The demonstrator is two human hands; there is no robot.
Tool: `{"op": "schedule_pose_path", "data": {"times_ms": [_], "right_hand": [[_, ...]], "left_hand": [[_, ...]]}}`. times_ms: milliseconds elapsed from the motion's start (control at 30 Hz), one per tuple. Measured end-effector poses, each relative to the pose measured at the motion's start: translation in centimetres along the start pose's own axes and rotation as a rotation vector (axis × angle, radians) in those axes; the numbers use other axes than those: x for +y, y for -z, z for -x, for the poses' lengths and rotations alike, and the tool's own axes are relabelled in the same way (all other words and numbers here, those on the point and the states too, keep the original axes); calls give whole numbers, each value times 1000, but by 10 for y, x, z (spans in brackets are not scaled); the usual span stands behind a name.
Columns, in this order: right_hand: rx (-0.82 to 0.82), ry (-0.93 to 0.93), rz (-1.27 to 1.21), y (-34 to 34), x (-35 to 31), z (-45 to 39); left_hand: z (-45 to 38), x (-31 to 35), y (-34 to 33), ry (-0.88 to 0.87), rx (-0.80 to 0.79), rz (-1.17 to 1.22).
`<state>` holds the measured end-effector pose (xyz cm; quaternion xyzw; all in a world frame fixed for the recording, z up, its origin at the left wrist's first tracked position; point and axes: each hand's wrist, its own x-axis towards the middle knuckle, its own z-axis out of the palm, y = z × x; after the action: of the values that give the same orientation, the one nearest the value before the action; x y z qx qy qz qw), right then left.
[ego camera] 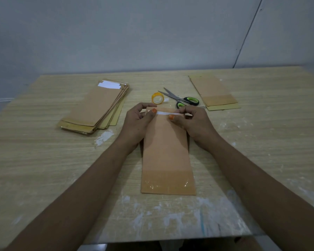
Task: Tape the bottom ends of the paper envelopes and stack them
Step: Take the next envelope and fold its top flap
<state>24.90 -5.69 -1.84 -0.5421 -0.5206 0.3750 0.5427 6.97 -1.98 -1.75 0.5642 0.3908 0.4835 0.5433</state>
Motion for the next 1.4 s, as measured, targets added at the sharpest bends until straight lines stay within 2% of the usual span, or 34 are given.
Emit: {"op": "schedule_pose_path", "data": {"times_ms": [1000,1400], "right_hand": [[18,71,149,-2,0,1],[-2,34,40,-1,-2,3]], "left_hand": [[3,3,0,-24,-68,30],[3,2,1,-50,-52,15]]}}
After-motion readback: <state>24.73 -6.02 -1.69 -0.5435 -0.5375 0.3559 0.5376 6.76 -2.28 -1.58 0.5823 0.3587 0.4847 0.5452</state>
